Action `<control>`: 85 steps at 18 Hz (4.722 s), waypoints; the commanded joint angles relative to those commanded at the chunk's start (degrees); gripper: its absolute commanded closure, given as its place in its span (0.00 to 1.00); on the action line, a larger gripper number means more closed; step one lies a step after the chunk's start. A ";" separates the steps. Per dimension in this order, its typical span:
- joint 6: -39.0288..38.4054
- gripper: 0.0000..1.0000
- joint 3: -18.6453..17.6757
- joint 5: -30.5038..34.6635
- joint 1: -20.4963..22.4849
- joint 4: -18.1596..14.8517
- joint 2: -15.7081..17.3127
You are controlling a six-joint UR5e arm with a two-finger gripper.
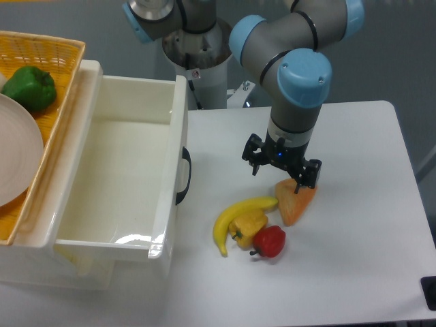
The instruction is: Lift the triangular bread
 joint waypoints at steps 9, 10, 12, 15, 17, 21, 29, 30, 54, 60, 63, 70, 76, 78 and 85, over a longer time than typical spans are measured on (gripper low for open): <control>-0.18 0.00 -0.35 0.35 -0.26 0.88 -0.53; -0.18 0.00 -0.53 0.79 -0.18 1.05 -0.53; -0.17 0.00 -0.62 1.14 0.09 1.23 -0.44; -0.35 0.00 -0.97 0.79 0.88 2.19 -0.79; -0.44 0.00 -0.97 0.79 1.05 2.46 -1.84; -0.26 0.00 -1.23 0.79 1.32 3.16 -3.07; 6.04 0.00 -1.32 1.05 3.77 4.13 -8.96; 6.93 0.00 -1.32 0.79 3.95 3.96 -9.23; 7.82 0.00 -5.62 4.03 5.19 7.64 -13.45; 8.00 0.00 -5.71 6.68 4.39 8.09 -13.62; 7.65 0.00 -6.24 6.42 4.48 7.91 -13.80; 7.91 0.12 -7.21 6.33 4.48 8.00 -13.97; 7.91 0.88 -5.98 6.06 4.75 7.65 -13.97; 8.09 0.91 -5.63 5.98 4.75 7.65 -13.97; 8.26 1.00 -1.94 3.69 5.10 5.99 -13.27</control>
